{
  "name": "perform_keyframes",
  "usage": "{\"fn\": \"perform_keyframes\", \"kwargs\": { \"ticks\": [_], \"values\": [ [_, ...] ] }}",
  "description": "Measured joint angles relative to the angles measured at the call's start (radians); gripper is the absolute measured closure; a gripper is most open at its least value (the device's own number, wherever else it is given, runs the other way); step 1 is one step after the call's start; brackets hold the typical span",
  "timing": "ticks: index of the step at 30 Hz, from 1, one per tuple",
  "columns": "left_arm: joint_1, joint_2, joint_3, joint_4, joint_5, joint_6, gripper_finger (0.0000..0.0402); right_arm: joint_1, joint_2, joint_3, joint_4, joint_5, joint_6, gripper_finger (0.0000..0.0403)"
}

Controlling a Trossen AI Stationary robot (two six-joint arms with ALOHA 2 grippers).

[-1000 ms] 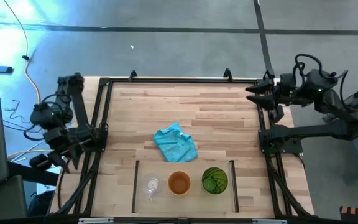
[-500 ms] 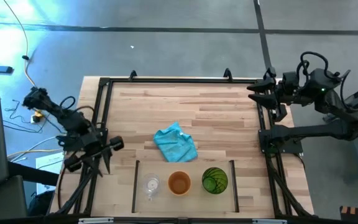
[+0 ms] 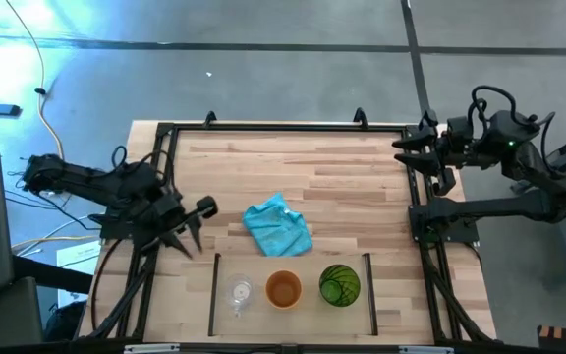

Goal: Stack small to large cups/mugs on shelf
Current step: Return to Home Position

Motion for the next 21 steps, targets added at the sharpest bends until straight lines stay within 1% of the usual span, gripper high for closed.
{"fn": "perform_keyframes", "kwargs": {
  "ticks": [6, 12, 14, 15, 19, 21],
  "values": [
    [0.109, 0.004, 0.0, -0.032, 0.011, 0.099, 0.0309, 0.0, -0.001, 0.0, -0.021, 0.0, 0.004, 0.0268],
    [0.216, 0.004, 0.0, -0.063, 0.133, 0.099, 0.0309, 0.0, -0.001, 0.0, -0.02, -0.001, 0.005, 0.0268],
    [0.233, -0.009, 0.0, -0.1, 0.141, 0.1, 0.0309, 0.0, -0.001, 0.0, -0.02, -0.005, 0.006, 0.0268],
    [0.233, -0.023, 0.0, -0.129, 0.121, 0.113, 0.0309, 0.0, -0.001, 0.0, -0.02, -0.01, 0.009, 0.0268],
    [0.207, -0.111, 0.0, -0.247, -0.056, 0.17, 0.0309, 0.0, -0.001, 0.0, -0.021, -0.026, 0.025, 0.0268],
    [0.191, -0.163, 0.0, -0.285, -0.108, 0.186, 0.0309, 0.0, -0.001, 0.0, -0.026, -0.026, 0.027, 0.0268]
  ]
}}
